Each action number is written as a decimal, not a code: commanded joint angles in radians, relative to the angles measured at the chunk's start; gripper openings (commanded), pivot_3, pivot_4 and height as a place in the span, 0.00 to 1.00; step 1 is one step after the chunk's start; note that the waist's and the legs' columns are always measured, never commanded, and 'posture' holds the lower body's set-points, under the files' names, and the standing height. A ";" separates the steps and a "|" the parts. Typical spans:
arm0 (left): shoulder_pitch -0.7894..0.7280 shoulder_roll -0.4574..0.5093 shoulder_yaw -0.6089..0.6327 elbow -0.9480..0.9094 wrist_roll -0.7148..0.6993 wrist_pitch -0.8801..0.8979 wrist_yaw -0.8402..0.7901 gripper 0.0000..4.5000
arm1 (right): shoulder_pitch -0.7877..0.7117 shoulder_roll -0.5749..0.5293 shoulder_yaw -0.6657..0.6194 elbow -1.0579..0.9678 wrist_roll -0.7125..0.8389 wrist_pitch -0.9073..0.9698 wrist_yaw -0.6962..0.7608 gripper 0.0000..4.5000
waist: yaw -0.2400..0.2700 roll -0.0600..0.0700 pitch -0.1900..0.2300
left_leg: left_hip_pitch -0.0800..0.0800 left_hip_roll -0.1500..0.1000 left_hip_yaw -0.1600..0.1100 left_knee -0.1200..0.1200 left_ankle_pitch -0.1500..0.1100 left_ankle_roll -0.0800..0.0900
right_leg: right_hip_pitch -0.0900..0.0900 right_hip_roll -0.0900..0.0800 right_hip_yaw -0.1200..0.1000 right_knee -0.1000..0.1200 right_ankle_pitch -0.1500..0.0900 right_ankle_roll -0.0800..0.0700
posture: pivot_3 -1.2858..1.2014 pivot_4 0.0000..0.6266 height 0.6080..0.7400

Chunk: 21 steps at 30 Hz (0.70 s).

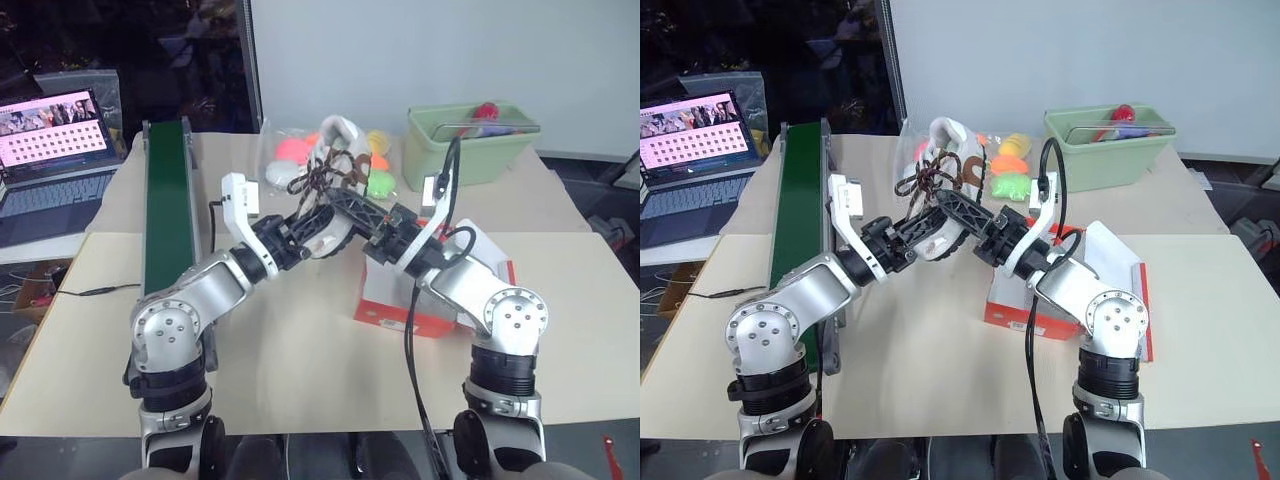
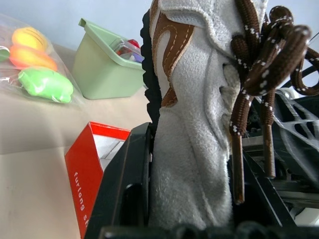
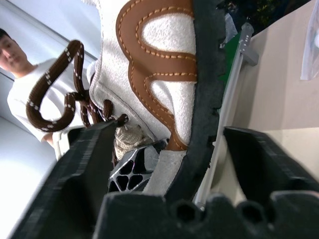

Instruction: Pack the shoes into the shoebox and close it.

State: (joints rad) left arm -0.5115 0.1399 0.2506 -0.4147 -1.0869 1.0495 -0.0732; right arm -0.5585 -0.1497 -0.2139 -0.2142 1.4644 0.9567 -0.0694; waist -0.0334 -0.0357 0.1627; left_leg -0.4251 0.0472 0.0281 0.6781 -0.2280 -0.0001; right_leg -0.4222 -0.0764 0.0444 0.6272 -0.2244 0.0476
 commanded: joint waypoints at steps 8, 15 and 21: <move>0.006 0.031 -0.028 -0.034 -0.058 -0.041 -0.007 0.30 | -0.026 -0.012 -0.029 -0.013 0.071 -0.066 -0.012 0.10 | 0.004 0.000 0.000 | 0.000 0.000 0.000 0.000 0.000 0.000 | 0.000 0.000 0.000 0.000 0.000 0.000 | 0.52 0.24 0.92; 0.013 0.064 -0.060 -0.043 -0.047 -0.052 -0.005 0.30 | -0.020 -0.016 -0.021 -0.026 0.087 -0.071 -0.029 0.10 | 0.009 0.000 0.000 | 0.000 0.000 0.000 0.000 0.000 0.000 | 0.000 0.000 0.000 0.000 0.000 0.000 | 0.52 0.24 0.92; 0.025 0.114 -0.117 -0.064 -0.003 -0.069 -0.037 0.30 | -0.020 0.000 -0.017 -0.035 0.089 -0.091 -0.056 0.10 | 0.012 0.000 0.000 | 0.000 0.000 0.000 0.000 0.000 0.000 | 0.000 0.000 0.000 0.000 0.000 0.000 | 0.52 0.24 0.92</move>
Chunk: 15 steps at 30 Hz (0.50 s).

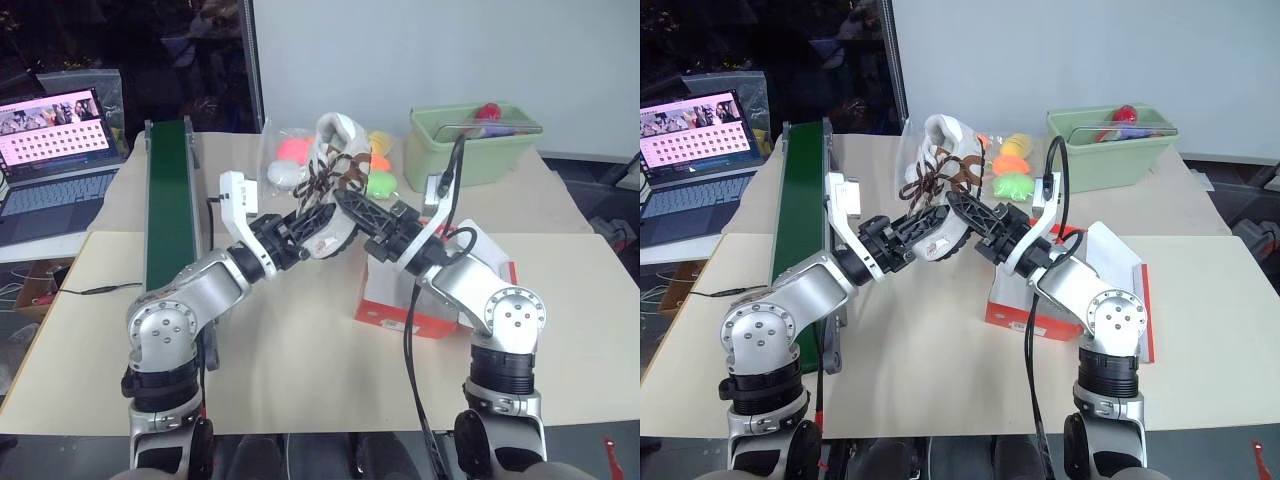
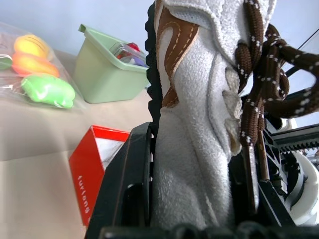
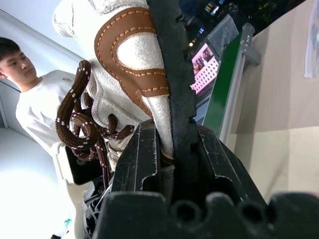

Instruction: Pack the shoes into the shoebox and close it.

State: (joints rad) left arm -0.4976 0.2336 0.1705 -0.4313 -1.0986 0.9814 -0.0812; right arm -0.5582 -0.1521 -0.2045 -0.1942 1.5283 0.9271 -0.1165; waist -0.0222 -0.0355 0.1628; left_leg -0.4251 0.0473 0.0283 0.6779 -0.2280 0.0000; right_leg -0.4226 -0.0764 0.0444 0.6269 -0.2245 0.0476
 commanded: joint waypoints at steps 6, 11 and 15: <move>0.009 0.033 -0.034 -0.035 0.034 -0.059 -0.048 0.46 | -0.030 0.033 -0.041 -0.057 -0.024 -0.120 -0.063 0.10 | 0.004 0.000 0.000 | 0.000 0.000 0.000 0.000 0.000 0.000 | 0.000 0.000 0.000 0.000 0.000 0.000 | 0.52 0.24 0.92; -0.003 0.049 -0.057 -0.043 0.033 -0.068 -0.070 0.83 | -0.023 0.036 -0.039 -0.066 -0.033 -0.146 -0.076 0.10 | 0.007 0.000 0.000 | -0.001 0.000 0.000 0.000 0.000 0.000 | 0.000 0.000 0.000 0.000 0.000 0.000 | 0.52 0.24 0.92; -0.004 0.038 -0.045 -0.045 0.001 -0.073 -0.067 0.83 | -0.014 0.038 -0.037 -0.071 -0.046 -0.170 -0.087 0.10 | 0.006 0.000 0.000 | -0.001 0.000 0.000 0.000 0.000 0.000 | -0.001 0.000 0.000 0.000 0.000 0.000 | 0.52 0.24 0.92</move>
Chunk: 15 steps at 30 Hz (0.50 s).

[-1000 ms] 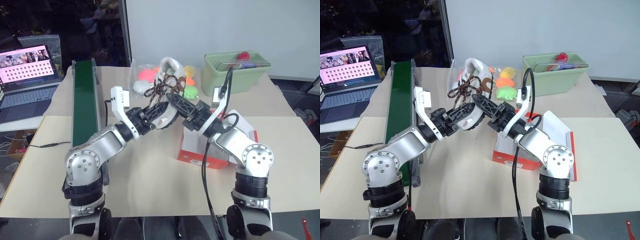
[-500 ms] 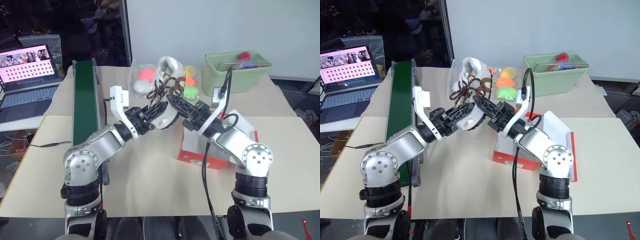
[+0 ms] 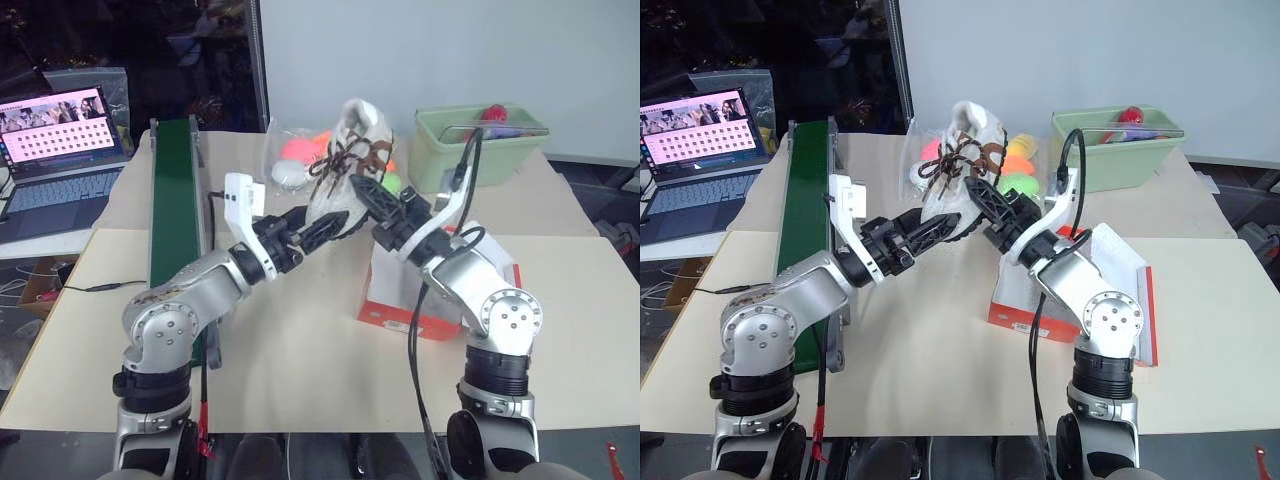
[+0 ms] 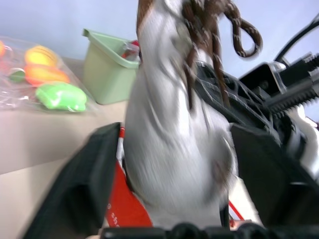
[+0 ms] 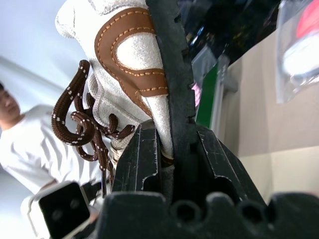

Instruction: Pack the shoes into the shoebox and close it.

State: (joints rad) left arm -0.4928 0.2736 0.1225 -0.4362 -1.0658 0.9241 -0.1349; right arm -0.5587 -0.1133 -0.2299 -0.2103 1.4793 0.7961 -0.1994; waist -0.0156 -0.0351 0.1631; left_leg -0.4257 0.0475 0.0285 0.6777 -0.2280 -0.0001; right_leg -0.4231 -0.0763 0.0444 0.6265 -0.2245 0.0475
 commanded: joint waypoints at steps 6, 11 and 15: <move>0.020 0.033 0.010 -0.054 0.029 -0.036 -0.018 0.83 | -0.023 -0.129 -0.003 0.003 -0.230 -0.038 -0.042 0.10 | 0.001 0.000 0.000 | 0.000 0.000 0.000 0.000 0.000 0.000 | 0.000 0.000 0.000 0.000 0.000 0.000 | 0.52 0.24 0.92; 0.111 0.174 -0.058 -0.080 0.169 -0.075 -0.144 0.83 | -0.053 -0.276 -0.048 0.049 -0.242 0.055 -0.071 0.10 | 0.001 0.002 0.001 | 0.000 0.000 0.001 -0.001 0.000 0.000 | -0.001 0.000 0.000 0.000 0.000 -0.001 | 0.52 0.24 0.92; 0.188 0.326 -0.179 -0.128 0.365 -0.212 -0.327 0.83 | -0.088 -0.410 -0.123 0.118 -0.127 0.223 -0.226 0.10 | -0.003 0.003 0.002 | 0.000 0.000 0.002 -0.002 0.000 0.000 | -0.001 0.000 0.001 -0.001 -0.001 -0.001 | 0.52 0.24 0.92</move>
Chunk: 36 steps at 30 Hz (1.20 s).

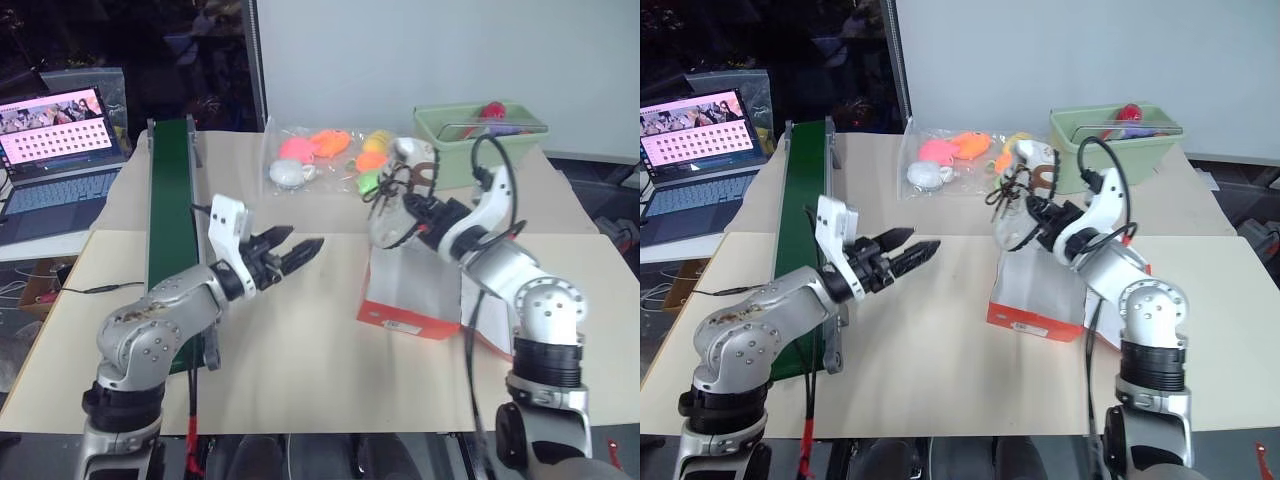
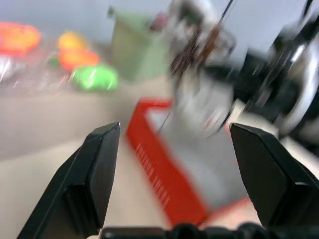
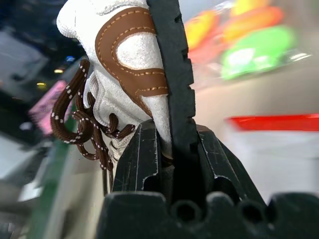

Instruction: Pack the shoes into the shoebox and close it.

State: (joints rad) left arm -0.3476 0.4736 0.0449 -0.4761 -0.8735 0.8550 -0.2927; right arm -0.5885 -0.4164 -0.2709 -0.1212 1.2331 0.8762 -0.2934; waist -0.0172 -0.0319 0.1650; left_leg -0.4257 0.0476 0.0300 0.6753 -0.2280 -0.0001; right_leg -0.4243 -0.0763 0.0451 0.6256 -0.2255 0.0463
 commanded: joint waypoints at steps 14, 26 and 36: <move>0.028 0.107 -0.226 -0.015 0.370 -0.367 -0.396 0.83 | 0.145 -0.349 0.034 0.004 0.630 0.251 -0.668 0.10 | 0.003 0.002 0.001 | -0.001 0.000 0.002 0.000 0.000 0.000 | 0.001 -0.001 0.001 -0.001 -0.002 -0.001 | 0.52 0.24 0.92; 0.014 0.071 -0.210 -0.065 0.364 -0.329 -0.391 0.83 | 0.195 -0.383 0.115 0.014 0.602 0.199 -0.637 0.10 | 0.002 0.002 0.001 | 0.000 0.000 0.001 0.000 0.000 0.000 | 0.001 0.000 0.002 0.000 -0.002 0.000 | 0.52 0.24 0.92; 0.012 0.071 -0.202 -0.069 0.371 -0.326 -0.388 0.85 | 0.104 -0.354 0.158 0.026 0.571 0.169 -0.622 0.89 | 0.000 0.002 0.001 | 0.000 0.000 0.002 0.001 0.000 0.000 | 0.001 0.000 0.002 0.000 -0.002 0.000 | 0.52 0.24 0.92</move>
State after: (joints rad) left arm -0.3174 0.5450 -0.1757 -0.5078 -0.5086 0.5345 -0.6796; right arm -0.4555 -0.7705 -0.1043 -0.0759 1.8089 1.0699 -0.9219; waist -0.0176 -0.0300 0.1657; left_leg -0.4254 0.0479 0.0314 0.6760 -0.2281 0.0001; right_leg -0.4234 -0.0763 0.0468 0.6259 -0.2273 0.0460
